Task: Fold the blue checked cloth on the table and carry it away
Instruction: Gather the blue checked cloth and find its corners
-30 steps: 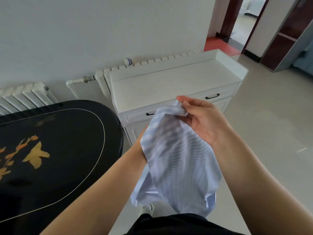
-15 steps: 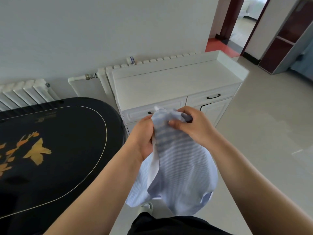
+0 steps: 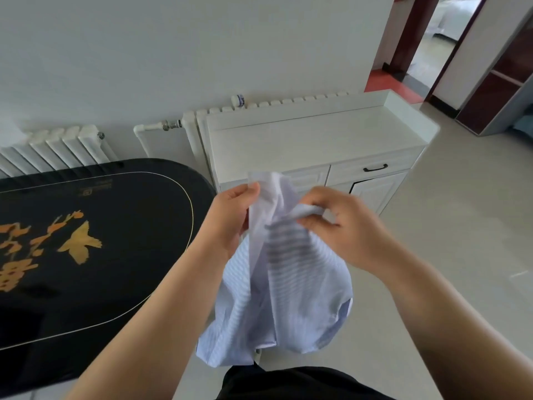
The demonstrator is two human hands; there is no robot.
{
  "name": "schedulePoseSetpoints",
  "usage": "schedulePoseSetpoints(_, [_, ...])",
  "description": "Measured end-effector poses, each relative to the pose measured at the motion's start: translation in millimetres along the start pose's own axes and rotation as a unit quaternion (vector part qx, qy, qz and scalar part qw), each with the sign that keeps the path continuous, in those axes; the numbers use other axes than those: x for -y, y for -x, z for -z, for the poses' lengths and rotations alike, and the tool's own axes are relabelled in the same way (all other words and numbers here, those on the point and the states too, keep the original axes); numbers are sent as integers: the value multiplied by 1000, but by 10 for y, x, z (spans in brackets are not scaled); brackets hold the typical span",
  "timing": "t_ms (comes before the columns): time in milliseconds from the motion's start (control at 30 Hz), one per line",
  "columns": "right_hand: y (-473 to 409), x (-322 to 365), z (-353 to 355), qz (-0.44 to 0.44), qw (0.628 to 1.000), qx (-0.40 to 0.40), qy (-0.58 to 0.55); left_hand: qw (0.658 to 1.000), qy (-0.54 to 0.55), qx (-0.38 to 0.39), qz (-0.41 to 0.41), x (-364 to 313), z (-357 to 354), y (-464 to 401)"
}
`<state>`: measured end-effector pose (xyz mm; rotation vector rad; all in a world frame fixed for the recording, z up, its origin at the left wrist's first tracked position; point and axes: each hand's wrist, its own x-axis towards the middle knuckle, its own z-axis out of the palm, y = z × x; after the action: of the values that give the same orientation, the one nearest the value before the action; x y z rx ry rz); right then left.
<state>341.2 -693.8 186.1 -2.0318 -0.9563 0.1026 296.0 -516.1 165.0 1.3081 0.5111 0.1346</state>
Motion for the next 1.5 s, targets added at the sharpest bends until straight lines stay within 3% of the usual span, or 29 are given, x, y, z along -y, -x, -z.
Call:
schedulePoseSetpoints(67, [-23,91,-90,11,999,28,14,998,-20,54,-9,-4,-102,68])
schedulePoseSetpoints(200, [-122,-33,-57,-38,997,-66,-15,993,-10,110,-30,-10,-225,255])
schedulePoseSetpoints(567, [10,-246,47,-90,990,-96,-53,995,11,85,-53,88,-456,407])
schedulePoseSetpoints(667, [3,-266,65,-89,989,-94,-78,995,-20,14,-100,108,-579,416])
schedulePoseSetpoints(767, [-1,-298,84,-77,989,-66,-104,991,-38,-41,-124,131,-652,384])
schedulePoseSetpoints(867, [-21,-378,237,-80,990,-16,-116,992,-39,-48,-114,133,-670,366])
schedulePoseSetpoints(1000, [-47,-574,479,-103,980,150,-85,995,-25,-13,-93,122,-714,385])
schedulePoseSetpoints(1100, [-57,-826,516,-148,946,277,-82,995,-18,-19,-95,85,-751,361])
schedulePoseSetpoints(1200, [-35,-1141,409,-187,920,338,-63,994,20,-36,-98,-4,-766,298])
schedulePoseSetpoints(1367, [29,-1577,226,-209,913,351,18,991,65,-30,-115,-216,-657,127])
schedulePoseSetpoints(1500, [77,-1813,177,-236,942,240,-11,988,77,-18,-136,-325,-562,-7])
